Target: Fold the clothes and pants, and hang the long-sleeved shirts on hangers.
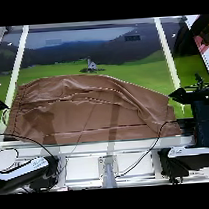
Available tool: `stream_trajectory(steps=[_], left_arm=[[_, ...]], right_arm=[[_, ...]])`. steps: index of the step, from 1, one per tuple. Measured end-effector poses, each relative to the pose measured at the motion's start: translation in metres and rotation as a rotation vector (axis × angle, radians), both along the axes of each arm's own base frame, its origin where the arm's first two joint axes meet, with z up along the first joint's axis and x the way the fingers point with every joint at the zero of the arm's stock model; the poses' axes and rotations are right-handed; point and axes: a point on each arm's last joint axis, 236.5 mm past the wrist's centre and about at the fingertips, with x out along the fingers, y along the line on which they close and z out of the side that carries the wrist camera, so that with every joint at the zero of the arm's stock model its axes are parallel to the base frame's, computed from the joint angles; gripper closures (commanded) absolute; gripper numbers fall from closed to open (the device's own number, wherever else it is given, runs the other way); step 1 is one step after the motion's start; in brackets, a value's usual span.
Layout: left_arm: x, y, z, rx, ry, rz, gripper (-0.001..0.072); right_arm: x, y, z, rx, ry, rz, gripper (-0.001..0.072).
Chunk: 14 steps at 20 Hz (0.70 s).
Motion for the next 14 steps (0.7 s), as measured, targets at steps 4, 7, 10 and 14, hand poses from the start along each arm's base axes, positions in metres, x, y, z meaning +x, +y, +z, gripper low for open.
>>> stream_trajectory(steps=[4,7,10,14], left_arm=[[0.001,-0.001,0.000,-0.005,-0.003,0.000,0.0015],[0.001,-0.001,0.000,-0.006,-0.005,0.000,0.0015],[0.001,-0.002,0.000,-0.006,-0.005,0.000,0.0015],[0.001,-0.002,0.000,-0.006,-0.005,0.000,0.0015]], right_arm=[[0.016,0.021,-0.011,0.035,-0.011,0.027,0.0288],[0.026,0.030,-0.016,0.006,-0.018,0.070,0.0646],[0.042,0.033,-0.009,-0.042,-0.051,0.125,0.0699],[0.081,0.029,0.030,-0.089,-0.160,0.163,0.0699]])
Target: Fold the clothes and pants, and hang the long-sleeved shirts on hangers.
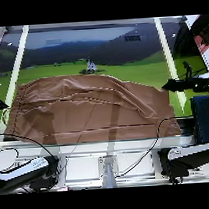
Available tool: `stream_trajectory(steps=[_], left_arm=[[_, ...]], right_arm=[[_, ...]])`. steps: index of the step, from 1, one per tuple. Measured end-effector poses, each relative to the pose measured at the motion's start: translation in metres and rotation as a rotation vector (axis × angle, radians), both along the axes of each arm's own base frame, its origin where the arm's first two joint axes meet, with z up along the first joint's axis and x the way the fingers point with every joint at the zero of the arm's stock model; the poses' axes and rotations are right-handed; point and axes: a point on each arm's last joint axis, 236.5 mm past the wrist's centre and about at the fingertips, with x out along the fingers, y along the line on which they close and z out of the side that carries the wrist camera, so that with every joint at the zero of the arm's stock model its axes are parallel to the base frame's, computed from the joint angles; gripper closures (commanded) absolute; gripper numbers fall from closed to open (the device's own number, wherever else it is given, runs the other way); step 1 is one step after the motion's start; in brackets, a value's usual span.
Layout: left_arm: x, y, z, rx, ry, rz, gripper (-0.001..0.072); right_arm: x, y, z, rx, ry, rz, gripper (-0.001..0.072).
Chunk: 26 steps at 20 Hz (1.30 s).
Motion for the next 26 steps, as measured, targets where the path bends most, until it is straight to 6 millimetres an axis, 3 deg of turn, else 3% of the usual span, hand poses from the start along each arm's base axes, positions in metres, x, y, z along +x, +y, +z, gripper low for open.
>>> stream_trajectory(steps=[6,13,20,22,26], left_arm=[[0.001,0.001,0.000,0.005,-0.005,0.002,0.0015],[0.010,-0.001,0.001,-0.006,-0.035,0.005,0.0015],[0.029,0.011,-0.018,0.009,-0.071,0.012,0.0024],[0.038,0.009,-0.024,0.003,-0.092,-0.032,0.0172],[0.061,0.012,-0.037,-0.016,-0.134,-0.115,0.0167]], right_arm=[[0.038,-0.029,0.043,-0.123,-0.107,-0.005,0.0700],[0.096,-0.054,0.068,-0.301,-0.299,-0.120,0.0699],[0.123,-0.045,0.066,-0.347,-0.359,-0.149,0.0699],[0.124,-0.044,0.064,-0.333,-0.350,-0.170,0.0699],[0.124,-0.040,0.060,-0.298,-0.325,-0.200,0.0698]])
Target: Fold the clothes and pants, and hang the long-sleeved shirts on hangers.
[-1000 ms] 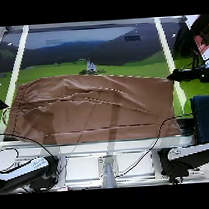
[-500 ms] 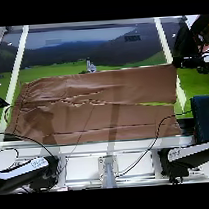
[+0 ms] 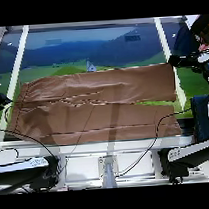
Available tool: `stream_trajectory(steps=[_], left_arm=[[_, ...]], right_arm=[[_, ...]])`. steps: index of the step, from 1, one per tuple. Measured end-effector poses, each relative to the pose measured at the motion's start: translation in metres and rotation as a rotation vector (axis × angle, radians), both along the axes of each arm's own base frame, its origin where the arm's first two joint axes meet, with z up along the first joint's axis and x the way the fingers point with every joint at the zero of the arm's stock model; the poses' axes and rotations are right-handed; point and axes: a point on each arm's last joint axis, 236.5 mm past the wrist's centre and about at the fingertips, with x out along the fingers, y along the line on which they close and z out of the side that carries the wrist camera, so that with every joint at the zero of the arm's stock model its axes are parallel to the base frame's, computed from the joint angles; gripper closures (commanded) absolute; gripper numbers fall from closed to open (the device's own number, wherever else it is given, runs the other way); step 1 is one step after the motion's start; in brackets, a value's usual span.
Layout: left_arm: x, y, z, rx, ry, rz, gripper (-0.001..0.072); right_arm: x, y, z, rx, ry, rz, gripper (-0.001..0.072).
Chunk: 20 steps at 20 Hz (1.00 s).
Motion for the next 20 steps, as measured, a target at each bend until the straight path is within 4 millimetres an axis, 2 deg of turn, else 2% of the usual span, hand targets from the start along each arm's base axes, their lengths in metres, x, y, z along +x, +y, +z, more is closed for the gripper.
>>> stream_trajectory(steps=[3,8,11,12,14,15,16,18,20], left_arm=[[0.008,0.000,-0.017,-0.059,0.041,-0.056,0.0125],[0.011,-0.009,-0.057,-0.161,0.110,-0.144,0.0125],[0.014,-0.022,-0.070,-0.232,0.112,-0.170,0.0143],[0.017,-0.029,-0.073,-0.264,0.098,-0.186,0.0213],[0.023,-0.041,-0.074,-0.318,0.067,-0.215,0.0278],[0.026,-0.046,-0.073,-0.339,0.048,-0.227,0.0515],[0.031,-0.049,-0.072,-0.354,0.022,-0.235,0.0670],[0.039,-0.056,-0.067,-0.373,-0.027,-0.268,0.0679],[0.055,-0.061,-0.057,-0.393,-0.108,-0.273,0.0680]], right_arm=[[-0.003,0.005,-0.003,0.023,0.022,0.005,0.0699],[-0.006,0.007,-0.005,0.032,0.036,0.010,0.0698],[-0.007,0.007,-0.005,0.031,0.038,0.010,0.0699],[-0.006,0.007,-0.005,0.030,0.038,0.010,0.0699],[-0.007,0.006,-0.006,0.024,0.040,0.012,0.0698],[-0.007,0.006,-0.006,0.022,0.041,0.012,0.0698],[-0.007,0.006,-0.007,0.018,0.042,0.013,0.0698],[-0.005,0.002,-0.005,0.006,0.032,0.005,0.0699],[0.000,-0.005,-0.001,-0.014,0.003,-0.018,0.0699]])
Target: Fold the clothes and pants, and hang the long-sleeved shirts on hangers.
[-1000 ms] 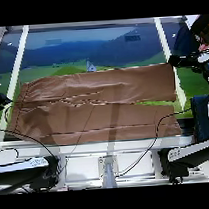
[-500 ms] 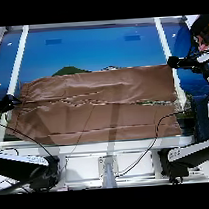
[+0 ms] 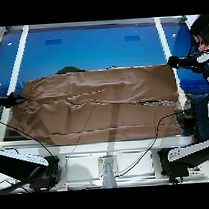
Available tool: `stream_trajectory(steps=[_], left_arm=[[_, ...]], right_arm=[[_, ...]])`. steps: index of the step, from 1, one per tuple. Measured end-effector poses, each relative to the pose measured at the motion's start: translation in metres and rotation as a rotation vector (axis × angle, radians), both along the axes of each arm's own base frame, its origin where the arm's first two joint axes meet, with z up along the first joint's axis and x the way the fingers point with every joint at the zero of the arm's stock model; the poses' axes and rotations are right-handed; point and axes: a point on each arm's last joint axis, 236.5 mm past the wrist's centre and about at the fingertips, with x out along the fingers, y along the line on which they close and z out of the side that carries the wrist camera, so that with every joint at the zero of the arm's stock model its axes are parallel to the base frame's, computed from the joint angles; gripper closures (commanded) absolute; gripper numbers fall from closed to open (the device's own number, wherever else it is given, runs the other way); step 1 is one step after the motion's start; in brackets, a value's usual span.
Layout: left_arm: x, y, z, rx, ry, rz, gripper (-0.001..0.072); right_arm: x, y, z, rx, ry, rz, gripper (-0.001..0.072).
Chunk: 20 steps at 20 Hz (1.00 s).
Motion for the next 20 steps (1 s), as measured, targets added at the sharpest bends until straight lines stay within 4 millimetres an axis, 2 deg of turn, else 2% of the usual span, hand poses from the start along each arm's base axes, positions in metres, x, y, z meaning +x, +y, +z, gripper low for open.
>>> stream_trajectory(steps=[5,10,14,20], left_arm=[[0.051,-0.004,0.028,0.038,-0.178,0.064,0.0682],[0.092,-0.005,0.041,0.183,-0.262,0.120,0.0682],[0.096,0.002,0.030,0.291,-0.201,0.160,0.0683],[0.084,0.025,0.023,0.393,-0.121,0.211,0.0682]], right_arm=[[0.019,-0.027,0.017,-0.071,-0.110,-0.090,0.0699],[0.033,-0.039,0.016,-0.114,-0.165,-0.143,0.0698],[0.045,-0.037,0.010,-0.142,-0.201,-0.163,0.0699],[0.058,-0.050,0.022,-0.191,-0.283,-0.225,0.0699]])
